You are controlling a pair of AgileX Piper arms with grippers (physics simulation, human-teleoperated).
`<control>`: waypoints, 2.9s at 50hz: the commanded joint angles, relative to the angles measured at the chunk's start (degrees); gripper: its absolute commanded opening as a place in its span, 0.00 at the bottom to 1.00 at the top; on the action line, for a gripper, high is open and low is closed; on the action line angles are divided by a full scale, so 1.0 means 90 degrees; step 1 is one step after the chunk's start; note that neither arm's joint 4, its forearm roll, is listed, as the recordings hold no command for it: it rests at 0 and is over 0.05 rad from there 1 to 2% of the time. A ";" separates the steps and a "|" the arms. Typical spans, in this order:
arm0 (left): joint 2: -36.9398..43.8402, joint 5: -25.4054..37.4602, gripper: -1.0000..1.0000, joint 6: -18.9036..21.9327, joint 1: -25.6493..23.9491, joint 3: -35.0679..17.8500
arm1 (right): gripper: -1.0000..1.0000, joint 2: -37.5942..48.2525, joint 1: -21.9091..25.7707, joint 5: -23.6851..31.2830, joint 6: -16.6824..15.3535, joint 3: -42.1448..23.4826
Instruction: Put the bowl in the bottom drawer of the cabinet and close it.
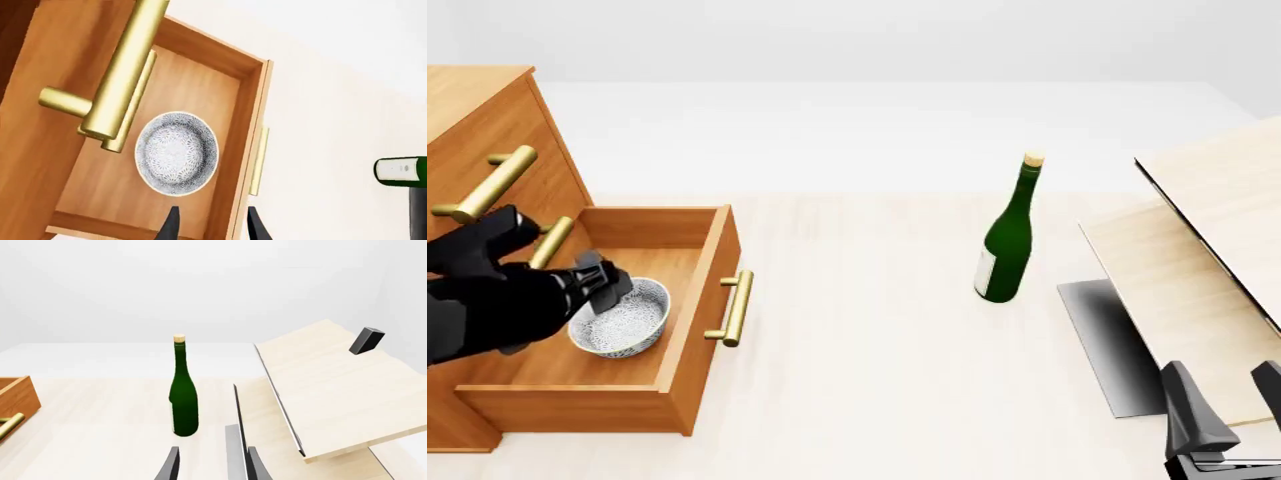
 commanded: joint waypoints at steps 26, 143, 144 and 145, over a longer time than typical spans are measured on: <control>0.0146 0.0577 1.00 0.0031 -0.1027 -0.0570 | 1.00 -0.0001 0.0000 0.0000 0.0000 0.0000; 0.3855 -0.1851 1.00 -0.2583 -0.2002 0.0566 | 1.00 -0.0001 0.0000 0.0000 0.0000 0.0000; 0.3855 -0.1851 1.00 -0.2583 -0.2002 0.0566 | 1.00 -0.0001 0.0000 0.0000 0.0000 0.0000; 0.3872 -0.1875 1.00 -0.2595 -0.1936 0.0580 | 1.00 -0.0001 0.0000 0.0000 0.0000 0.0000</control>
